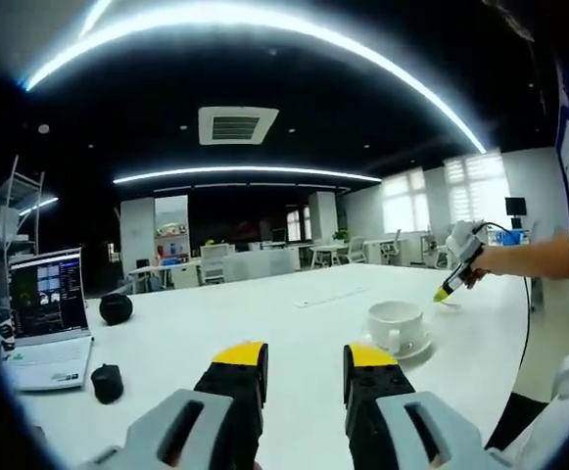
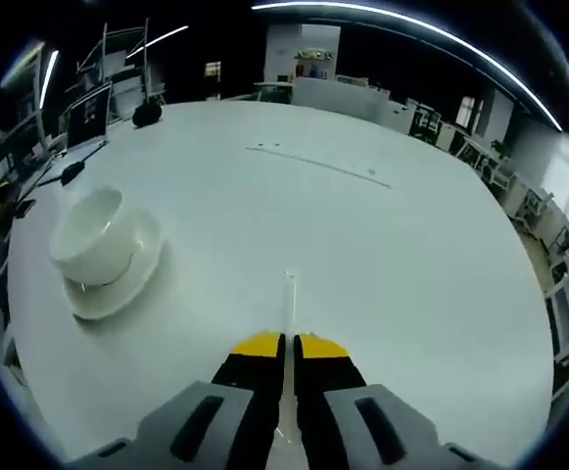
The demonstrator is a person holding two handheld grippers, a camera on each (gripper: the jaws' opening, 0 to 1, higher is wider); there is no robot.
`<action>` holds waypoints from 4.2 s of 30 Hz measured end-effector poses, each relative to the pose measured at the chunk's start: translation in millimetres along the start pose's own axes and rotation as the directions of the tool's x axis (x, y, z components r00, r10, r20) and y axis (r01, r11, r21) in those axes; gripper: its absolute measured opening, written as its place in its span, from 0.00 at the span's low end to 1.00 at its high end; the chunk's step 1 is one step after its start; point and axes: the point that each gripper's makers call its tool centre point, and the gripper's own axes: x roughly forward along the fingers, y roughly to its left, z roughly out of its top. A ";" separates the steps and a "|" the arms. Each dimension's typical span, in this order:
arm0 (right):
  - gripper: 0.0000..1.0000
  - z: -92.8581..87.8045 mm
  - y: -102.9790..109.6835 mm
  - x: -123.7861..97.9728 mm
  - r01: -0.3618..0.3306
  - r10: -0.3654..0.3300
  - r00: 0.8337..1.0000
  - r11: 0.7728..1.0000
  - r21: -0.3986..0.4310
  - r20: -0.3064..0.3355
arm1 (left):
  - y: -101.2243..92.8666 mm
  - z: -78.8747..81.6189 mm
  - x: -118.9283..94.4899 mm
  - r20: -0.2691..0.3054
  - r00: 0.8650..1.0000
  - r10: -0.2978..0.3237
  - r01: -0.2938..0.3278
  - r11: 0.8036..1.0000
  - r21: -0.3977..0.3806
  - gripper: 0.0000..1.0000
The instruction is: Tidy tabletop coffee trays, cups and spoons，present forward
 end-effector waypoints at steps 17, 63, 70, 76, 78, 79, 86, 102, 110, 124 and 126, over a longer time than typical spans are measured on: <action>0.05 85.8 33.5 -55.6 0.009 0.012 0.980 0.995 -0.102 0.200 | -10.0 1.0 -1.7 -0.001 1.000 -0.024 0.024 1.000 0.006 0.32; 0.05 138.5 186.2 1.7 -0.215 0.227 0.860 0.973 -0.078 0.457 | -16.0 4.5 -17.9 0.002 0.999 -0.049 0.049 0.999 0.007 0.32; 0.05 126.3 188.9 14.1 -0.198 0.211 0.870 0.977 -0.076 0.446 | -12.7 3.3 -20.2 0.006 0.999 -0.041 0.041 0.999 -0.002 0.32; 0.05 115.4 193.2 24.6 -0.197 0.212 0.883 0.977 -0.080 0.418 | -10.3 6.1 -19.3 0.016 0.999 -0.035 0.035 0.999 -0.007 0.32; 0.05 111.7 193.6 28.2 -0.192 0.209 0.889 0.978 -0.083 0.407 | -10.2 6.8 -19.0 0.019 0.999 -0.035 0.035 0.999 -0.007 0.32; 0.05 110.3 194.8 29.3 -0.194 0.212 0.891 0.977 -0.087 0.402 | -10.1 7.1 -18.8 0.020 0.999 -0.034 0.035 0.999 -0.010 0.32; 0.05 101.0 194.9 37.2 -0.178 0.204 0.911 0.979 -0.103 0.358 | -9.0 5.1 -17.9 0.015 0.999 -0.033 0.033 0.999 -0.011 0.32; 0.06 102.0 194.4 38.9 -0.199 0.229 0.908 0.973 -0.121 0.351 | -6.5 6.1 -16.0 0.020 0.999 -0.027 0.027 0.999 -0.020 0.32; 0.11 112.8 190.5 27.7 -0.184 0.229 0.887 0.972 -0.148 0.400 | -6.6 5.9 -13.5 0.023 0.999 -0.022 0.023 0.999 -0.026 0.32; 0.18 138.7 162.0 -34.3 -0.166 0.213 0.822 0.977 -0.136 0.528 | 1.5 10.4 -5.7 0.054 0.998 0.021 -0.018 0.998 -0.052 0.32; 0.18 141.4 150.8 -46.1 -0.152 0.198 0.813 0.980 -0.129 0.548 | 7.0 12.2 -4.8 0.061 0.997 0.041 -0.038 0.998 -0.046 0.32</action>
